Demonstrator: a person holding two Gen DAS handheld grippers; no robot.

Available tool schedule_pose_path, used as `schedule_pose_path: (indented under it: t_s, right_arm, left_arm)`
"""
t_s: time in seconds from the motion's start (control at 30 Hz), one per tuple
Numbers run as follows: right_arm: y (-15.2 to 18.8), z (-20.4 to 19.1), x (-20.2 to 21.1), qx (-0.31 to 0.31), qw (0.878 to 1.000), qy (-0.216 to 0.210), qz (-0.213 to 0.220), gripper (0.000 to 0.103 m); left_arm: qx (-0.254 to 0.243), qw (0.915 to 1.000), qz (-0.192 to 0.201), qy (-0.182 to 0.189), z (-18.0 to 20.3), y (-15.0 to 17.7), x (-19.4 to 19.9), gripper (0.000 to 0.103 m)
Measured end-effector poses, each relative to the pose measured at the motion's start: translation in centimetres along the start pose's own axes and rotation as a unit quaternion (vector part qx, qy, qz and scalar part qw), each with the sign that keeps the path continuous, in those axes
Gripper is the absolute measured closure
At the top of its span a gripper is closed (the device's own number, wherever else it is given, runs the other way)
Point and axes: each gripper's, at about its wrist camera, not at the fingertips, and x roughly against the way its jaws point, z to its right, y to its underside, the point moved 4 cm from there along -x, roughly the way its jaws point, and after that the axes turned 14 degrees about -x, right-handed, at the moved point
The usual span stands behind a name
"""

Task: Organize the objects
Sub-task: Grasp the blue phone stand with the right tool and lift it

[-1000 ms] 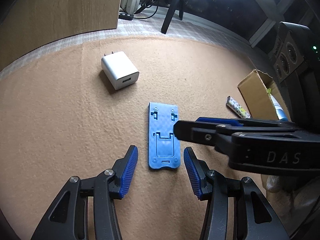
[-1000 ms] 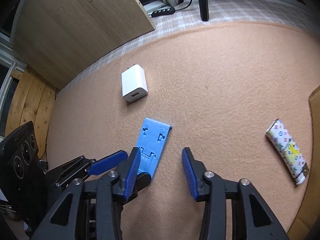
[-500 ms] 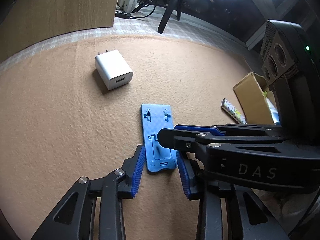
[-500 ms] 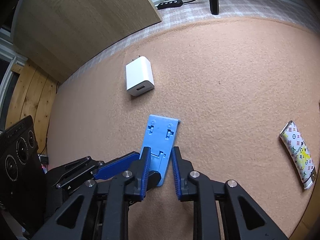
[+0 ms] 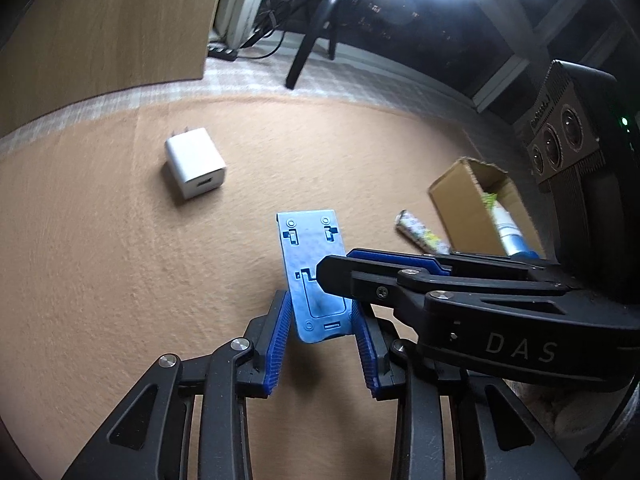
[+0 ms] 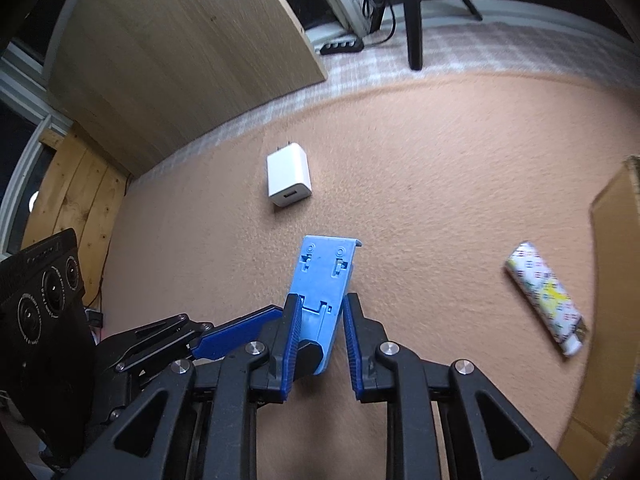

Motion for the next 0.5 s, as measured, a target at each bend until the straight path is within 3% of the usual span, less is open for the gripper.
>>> schedule_pose_path:
  t_s: [0.5]
  right_arm:
    - [1.3,6.9,10.7,-0.034,0.996,0.008,0.082,0.083]
  left_arm:
    - [-0.078,0.9957,0.029,0.040,12.0,-3.4,0.5,0.069]
